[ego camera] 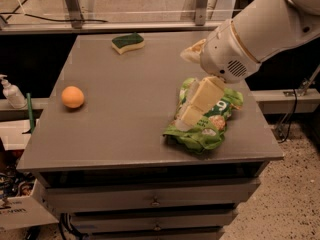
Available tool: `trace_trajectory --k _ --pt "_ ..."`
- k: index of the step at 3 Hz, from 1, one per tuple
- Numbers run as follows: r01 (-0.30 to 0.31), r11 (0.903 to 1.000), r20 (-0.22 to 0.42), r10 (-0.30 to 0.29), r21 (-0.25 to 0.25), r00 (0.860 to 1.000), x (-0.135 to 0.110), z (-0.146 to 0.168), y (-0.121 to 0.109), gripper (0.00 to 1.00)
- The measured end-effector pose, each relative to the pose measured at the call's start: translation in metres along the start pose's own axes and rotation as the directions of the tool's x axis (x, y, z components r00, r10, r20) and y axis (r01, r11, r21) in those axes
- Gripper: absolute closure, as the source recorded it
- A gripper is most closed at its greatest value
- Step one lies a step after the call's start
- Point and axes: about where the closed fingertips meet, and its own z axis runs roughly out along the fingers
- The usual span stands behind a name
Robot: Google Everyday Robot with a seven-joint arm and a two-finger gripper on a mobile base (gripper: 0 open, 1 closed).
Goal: Move orange near sponge
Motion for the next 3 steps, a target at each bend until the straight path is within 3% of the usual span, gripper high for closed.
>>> trace_trajectory --k 1,2,3 --pt "0.000 1.0000 -0.001 0.000 0.001 1.000 0.000 0.000 0.000 0.00" --pt "-0.024 0.9997 0.052 0.023 0.003 0.998 0.003 0.005 0.000 0.00" --pt "-0.037 0.9989 0.179 0.041 -0.029 0.983 -0.017 0.045 0.001 0.00"
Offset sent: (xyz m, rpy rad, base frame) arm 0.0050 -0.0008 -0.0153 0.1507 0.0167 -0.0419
